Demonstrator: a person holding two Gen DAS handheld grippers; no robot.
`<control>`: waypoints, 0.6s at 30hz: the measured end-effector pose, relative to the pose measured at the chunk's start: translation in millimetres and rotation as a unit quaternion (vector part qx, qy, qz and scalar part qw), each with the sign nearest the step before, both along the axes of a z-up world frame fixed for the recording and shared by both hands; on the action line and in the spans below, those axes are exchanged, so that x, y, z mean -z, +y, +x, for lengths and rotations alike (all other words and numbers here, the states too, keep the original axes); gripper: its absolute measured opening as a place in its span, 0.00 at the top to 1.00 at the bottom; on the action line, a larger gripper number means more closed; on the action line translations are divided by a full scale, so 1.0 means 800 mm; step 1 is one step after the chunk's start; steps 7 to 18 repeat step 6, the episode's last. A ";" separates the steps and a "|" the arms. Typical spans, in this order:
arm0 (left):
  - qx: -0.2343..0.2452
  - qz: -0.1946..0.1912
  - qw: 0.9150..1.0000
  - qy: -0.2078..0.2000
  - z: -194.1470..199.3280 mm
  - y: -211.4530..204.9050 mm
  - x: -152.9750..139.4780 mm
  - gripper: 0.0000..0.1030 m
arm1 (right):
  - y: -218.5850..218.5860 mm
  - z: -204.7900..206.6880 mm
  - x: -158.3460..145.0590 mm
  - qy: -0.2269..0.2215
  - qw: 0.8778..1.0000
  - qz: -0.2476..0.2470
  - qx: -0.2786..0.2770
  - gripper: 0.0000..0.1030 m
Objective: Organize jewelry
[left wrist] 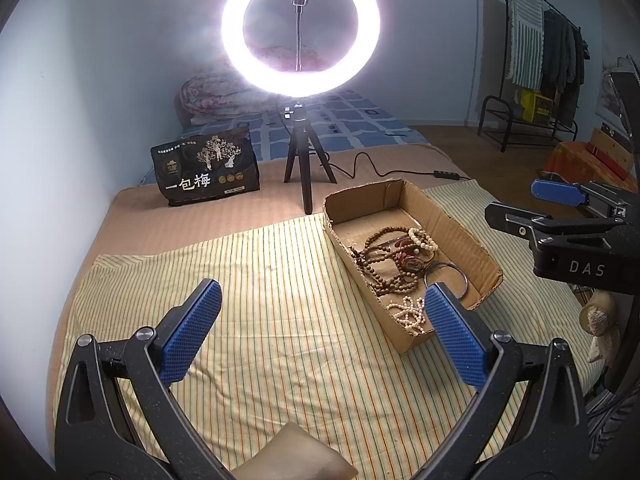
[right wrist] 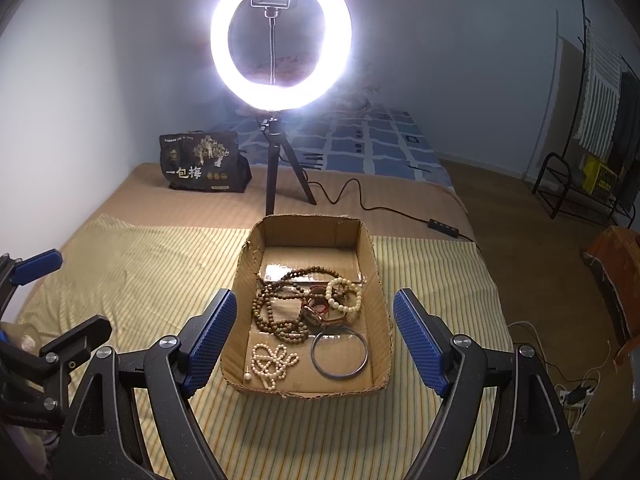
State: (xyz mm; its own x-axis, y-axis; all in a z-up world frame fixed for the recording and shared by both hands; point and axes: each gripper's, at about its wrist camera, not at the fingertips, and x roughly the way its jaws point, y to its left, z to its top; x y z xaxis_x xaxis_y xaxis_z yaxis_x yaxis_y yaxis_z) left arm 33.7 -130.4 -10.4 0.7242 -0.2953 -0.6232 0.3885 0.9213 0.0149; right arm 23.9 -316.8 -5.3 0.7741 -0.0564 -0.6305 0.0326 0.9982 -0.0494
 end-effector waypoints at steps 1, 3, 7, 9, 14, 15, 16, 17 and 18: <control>-0.001 -0.001 1.000 -0.003 0.000 0.000 -0.001 0.00 | 0.000 0.000 0.000 0.000 1.000 0.000 0.000 0.22; -0.004 0.000 1.000 -0.010 -0.002 0.002 -0.002 0.00 | 0.000 0.000 0.000 0.000 1.000 0.000 0.000 0.22; -0.005 0.002 1.000 -0.008 -0.001 0.003 -0.001 0.00 | 0.001 0.000 0.000 0.000 1.000 -0.001 0.001 0.22; -0.005 0.002 1.000 -0.008 -0.001 0.003 -0.001 0.00 | 0.001 0.000 0.000 0.000 1.000 -0.001 0.001 0.22; -0.005 0.002 1.000 -0.008 -0.001 0.003 -0.001 0.00 | 0.001 0.000 0.000 0.000 1.000 -0.001 0.001 0.22; -0.005 0.002 1.000 -0.008 -0.001 0.003 -0.001 0.00 | 0.001 0.000 0.000 0.000 1.000 -0.001 0.001 0.22; -0.005 0.002 1.000 -0.008 -0.001 0.003 -0.001 0.00 | 0.001 0.000 0.000 0.000 1.000 -0.001 0.001 0.22; -0.005 0.002 1.000 -0.008 -0.001 0.003 -0.001 0.00 | 0.001 0.000 0.000 0.000 1.000 -0.001 0.001 0.22; -0.005 0.002 1.000 -0.008 -0.001 0.003 -0.001 0.00 | 0.001 0.000 0.000 0.000 1.000 -0.001 0.001 0.22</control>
